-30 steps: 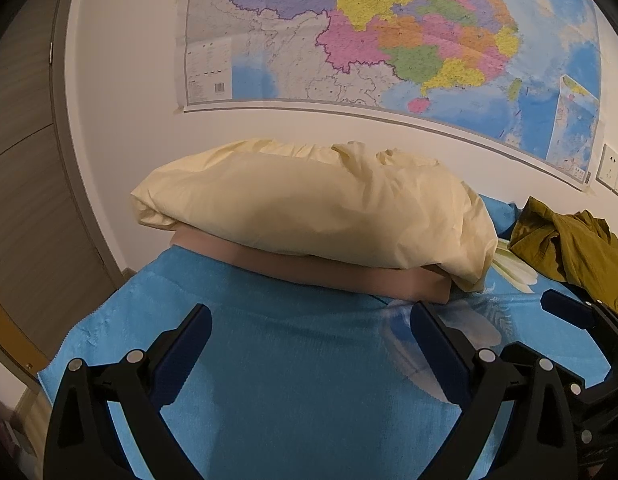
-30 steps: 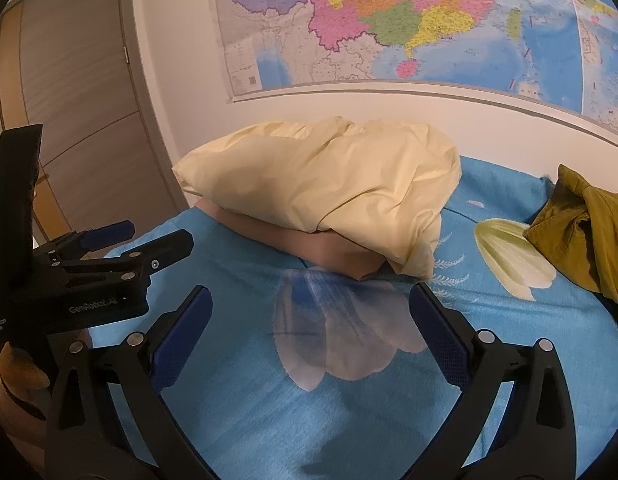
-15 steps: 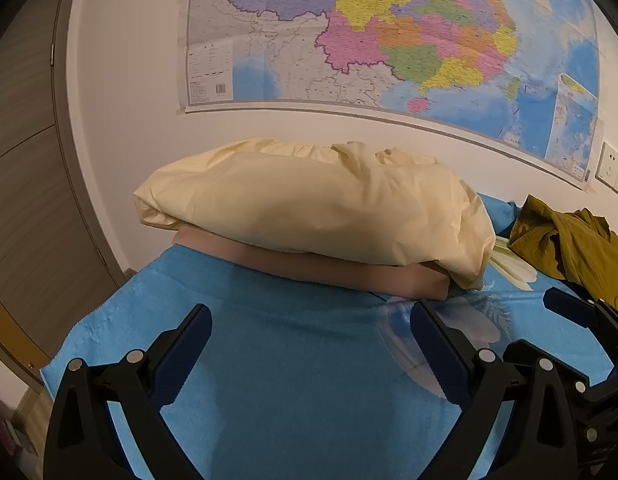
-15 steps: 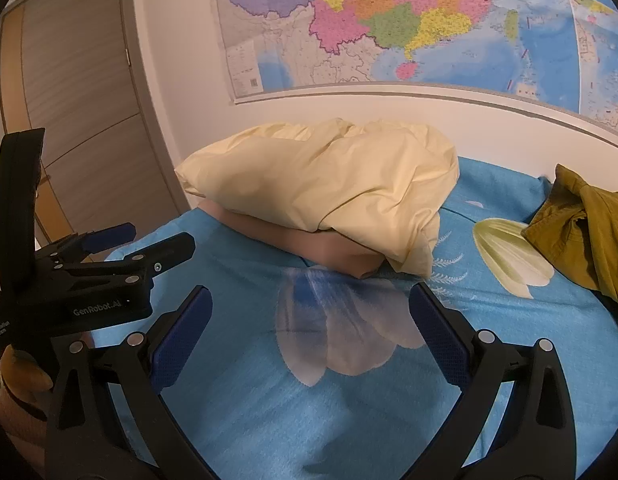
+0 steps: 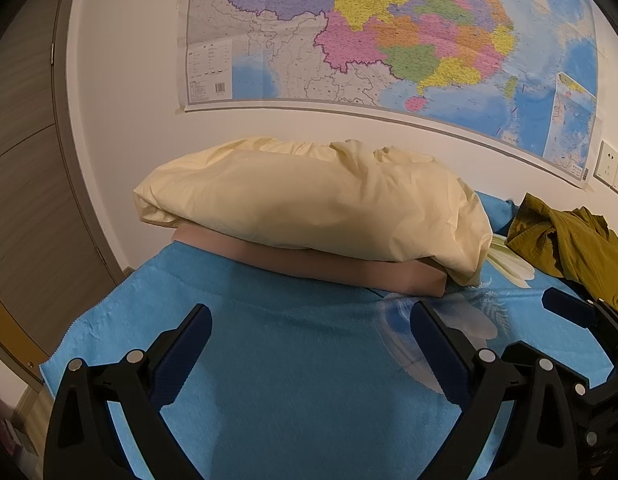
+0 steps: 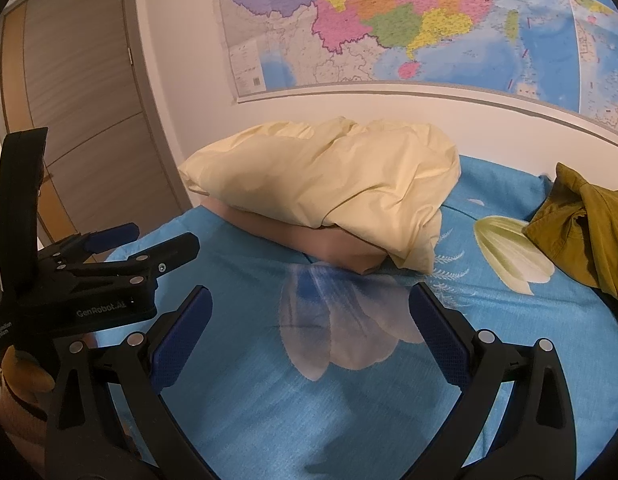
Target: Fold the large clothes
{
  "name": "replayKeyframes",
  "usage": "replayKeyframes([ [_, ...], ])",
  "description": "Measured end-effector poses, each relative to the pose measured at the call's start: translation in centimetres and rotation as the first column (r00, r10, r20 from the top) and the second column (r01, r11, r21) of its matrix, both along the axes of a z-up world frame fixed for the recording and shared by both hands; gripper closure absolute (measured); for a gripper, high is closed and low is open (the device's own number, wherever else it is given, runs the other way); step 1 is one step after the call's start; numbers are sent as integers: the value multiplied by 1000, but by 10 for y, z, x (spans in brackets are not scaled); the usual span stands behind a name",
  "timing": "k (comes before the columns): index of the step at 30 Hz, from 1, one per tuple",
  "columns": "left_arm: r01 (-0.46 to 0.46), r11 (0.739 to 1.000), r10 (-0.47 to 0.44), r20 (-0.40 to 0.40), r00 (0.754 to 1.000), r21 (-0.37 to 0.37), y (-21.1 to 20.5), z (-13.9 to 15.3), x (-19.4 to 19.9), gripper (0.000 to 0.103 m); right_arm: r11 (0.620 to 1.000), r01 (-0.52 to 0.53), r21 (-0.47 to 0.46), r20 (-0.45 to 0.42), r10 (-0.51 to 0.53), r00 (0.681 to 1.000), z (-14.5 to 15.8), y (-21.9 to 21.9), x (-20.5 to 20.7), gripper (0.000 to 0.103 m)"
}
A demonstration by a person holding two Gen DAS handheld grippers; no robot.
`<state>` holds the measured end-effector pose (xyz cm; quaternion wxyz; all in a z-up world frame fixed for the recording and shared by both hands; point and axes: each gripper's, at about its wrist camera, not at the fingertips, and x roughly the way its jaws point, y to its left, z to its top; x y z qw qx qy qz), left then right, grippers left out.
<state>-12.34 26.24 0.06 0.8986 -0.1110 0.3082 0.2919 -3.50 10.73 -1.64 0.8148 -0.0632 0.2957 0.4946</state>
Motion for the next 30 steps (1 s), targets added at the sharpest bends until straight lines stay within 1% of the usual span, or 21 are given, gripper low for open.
replayKeyframes([
  [30,1,1000,-1,-8,1000,-15,0,-6,-1,7,1000,1,-3,-4,-1,1000,0,0,4,6],
])
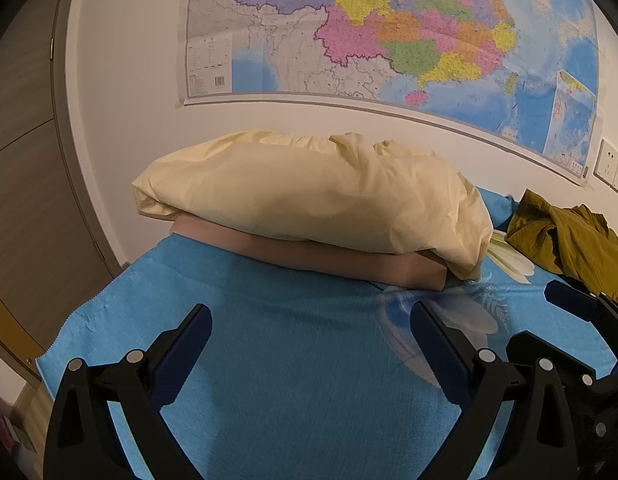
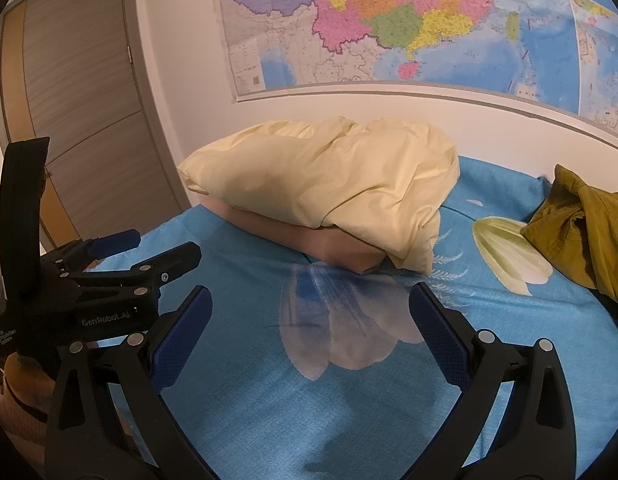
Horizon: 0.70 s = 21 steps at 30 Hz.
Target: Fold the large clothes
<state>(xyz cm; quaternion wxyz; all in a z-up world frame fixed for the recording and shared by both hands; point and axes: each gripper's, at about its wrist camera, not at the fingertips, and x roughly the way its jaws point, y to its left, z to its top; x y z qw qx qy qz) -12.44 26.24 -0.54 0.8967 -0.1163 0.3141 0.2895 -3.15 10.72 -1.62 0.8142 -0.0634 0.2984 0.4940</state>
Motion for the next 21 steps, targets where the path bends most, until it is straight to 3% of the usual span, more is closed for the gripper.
replayKeyframes([
  [21,9,1000,-10,-9,1000,-13,1,-5,4,7,1000,-4,-7,-1,4,1000,0,2,0,6],
])
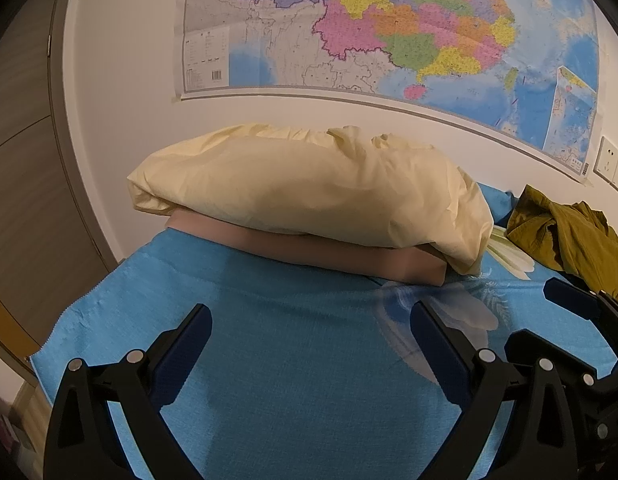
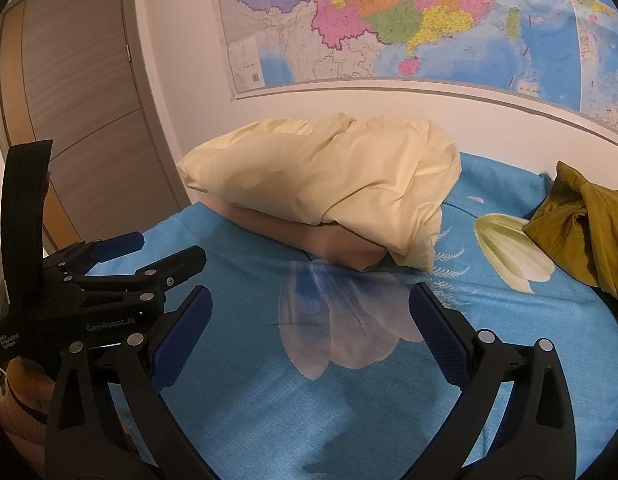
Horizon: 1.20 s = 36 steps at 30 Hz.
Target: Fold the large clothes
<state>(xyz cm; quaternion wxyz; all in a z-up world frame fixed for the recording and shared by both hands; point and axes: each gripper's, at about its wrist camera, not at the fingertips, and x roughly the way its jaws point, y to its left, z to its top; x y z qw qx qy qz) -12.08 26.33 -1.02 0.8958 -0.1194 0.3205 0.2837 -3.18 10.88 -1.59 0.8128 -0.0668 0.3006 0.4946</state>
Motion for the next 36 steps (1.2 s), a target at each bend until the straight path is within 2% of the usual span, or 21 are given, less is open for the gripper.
replayKeyframes([
  [36,14,1000,-14,5,1000,3,-5,-2,0,7,1000,5,6,-12,-5,1000,-2,-3,1,6],
])
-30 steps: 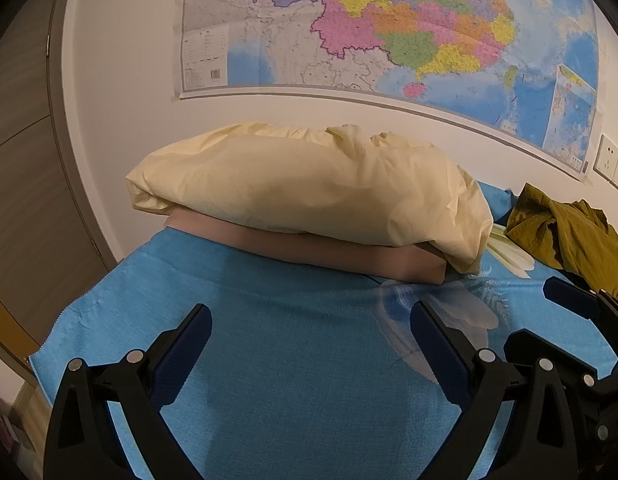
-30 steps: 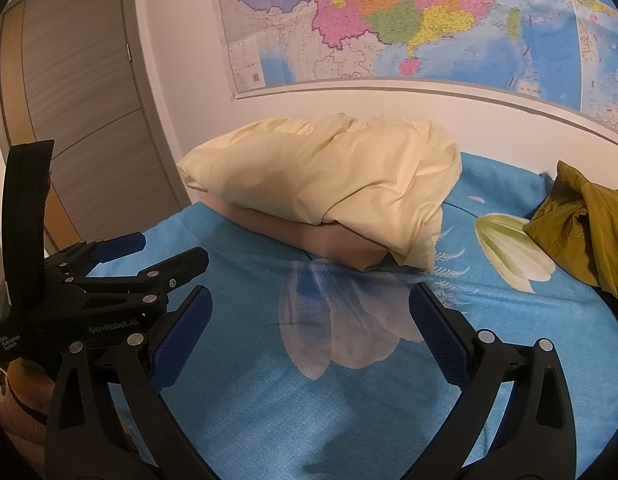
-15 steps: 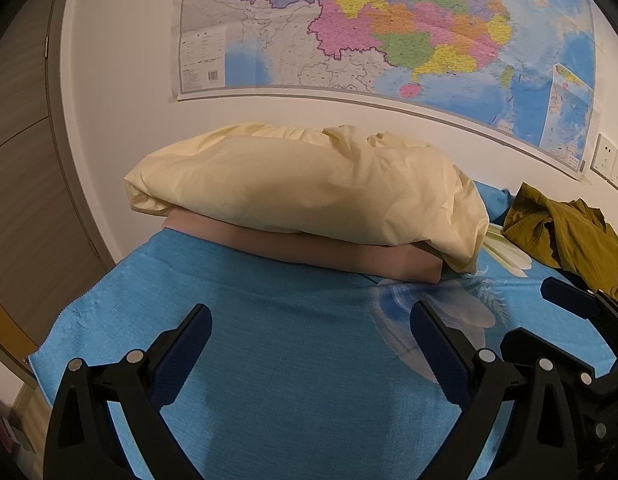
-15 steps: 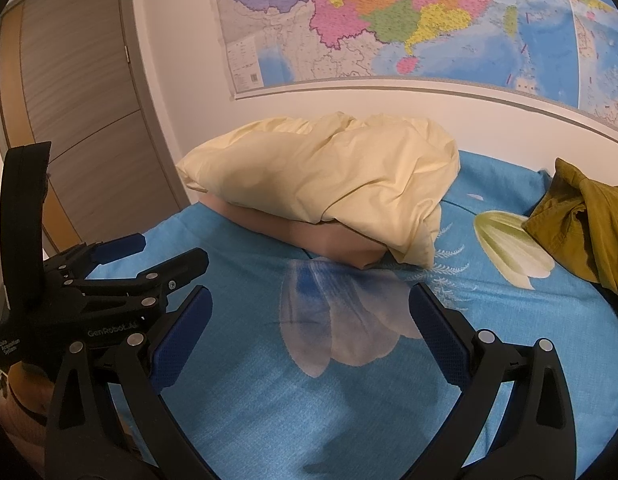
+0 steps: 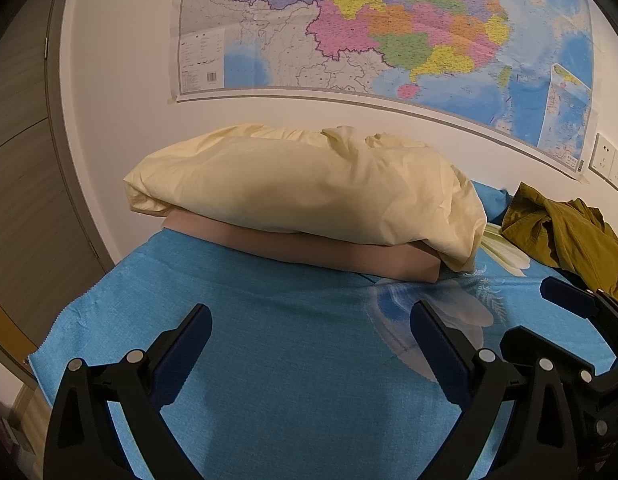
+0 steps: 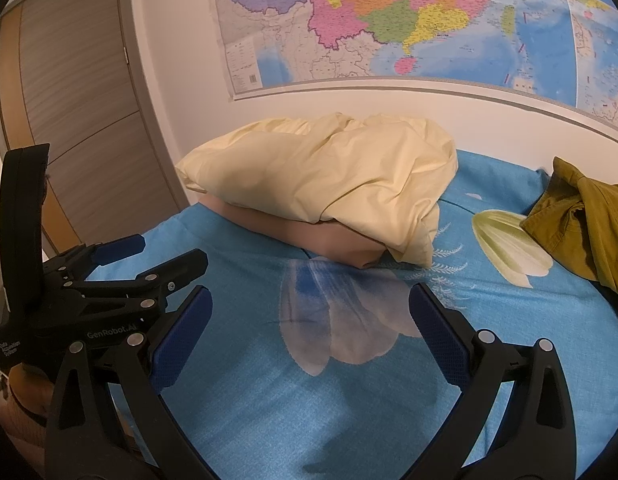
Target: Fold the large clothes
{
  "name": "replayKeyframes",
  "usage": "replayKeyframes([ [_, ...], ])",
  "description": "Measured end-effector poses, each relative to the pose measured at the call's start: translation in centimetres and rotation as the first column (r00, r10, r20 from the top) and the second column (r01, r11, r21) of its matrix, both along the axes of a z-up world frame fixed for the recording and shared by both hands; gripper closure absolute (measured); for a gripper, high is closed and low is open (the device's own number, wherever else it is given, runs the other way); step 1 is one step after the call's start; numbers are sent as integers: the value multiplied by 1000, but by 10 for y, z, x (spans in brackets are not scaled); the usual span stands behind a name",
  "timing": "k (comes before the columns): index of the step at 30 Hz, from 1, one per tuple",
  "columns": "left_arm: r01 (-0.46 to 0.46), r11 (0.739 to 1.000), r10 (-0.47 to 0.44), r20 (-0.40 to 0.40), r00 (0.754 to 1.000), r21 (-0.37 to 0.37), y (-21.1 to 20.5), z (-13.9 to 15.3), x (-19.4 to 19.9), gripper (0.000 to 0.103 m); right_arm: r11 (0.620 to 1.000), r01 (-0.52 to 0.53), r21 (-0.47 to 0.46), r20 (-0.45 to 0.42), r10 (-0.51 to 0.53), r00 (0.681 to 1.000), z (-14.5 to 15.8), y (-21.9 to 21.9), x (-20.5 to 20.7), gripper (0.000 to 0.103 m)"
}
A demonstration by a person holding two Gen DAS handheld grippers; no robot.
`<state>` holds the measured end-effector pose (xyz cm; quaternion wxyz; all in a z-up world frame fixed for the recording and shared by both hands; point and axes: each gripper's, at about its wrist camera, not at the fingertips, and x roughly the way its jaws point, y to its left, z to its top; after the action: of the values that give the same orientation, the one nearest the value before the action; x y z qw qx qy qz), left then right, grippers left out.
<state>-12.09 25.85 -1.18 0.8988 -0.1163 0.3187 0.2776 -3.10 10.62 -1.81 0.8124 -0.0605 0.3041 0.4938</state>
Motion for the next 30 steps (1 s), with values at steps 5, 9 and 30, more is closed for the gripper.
replayKeyframes([
  [5,1,1000,-1,0,1000,-1,0,0,0,7,1000,0,0,3,0,1000,0,0,-1,6],
  [9,1,1000,-1,1,1000,-1,-1,0,-1,7,1000,-1,2,0,1,1000,0,0,-1,6],
  [30,0,1000,0,1,1000,-1,-1,0,-1,7,1000,-5,2,2,5,1000,0,0,-1,6],
])
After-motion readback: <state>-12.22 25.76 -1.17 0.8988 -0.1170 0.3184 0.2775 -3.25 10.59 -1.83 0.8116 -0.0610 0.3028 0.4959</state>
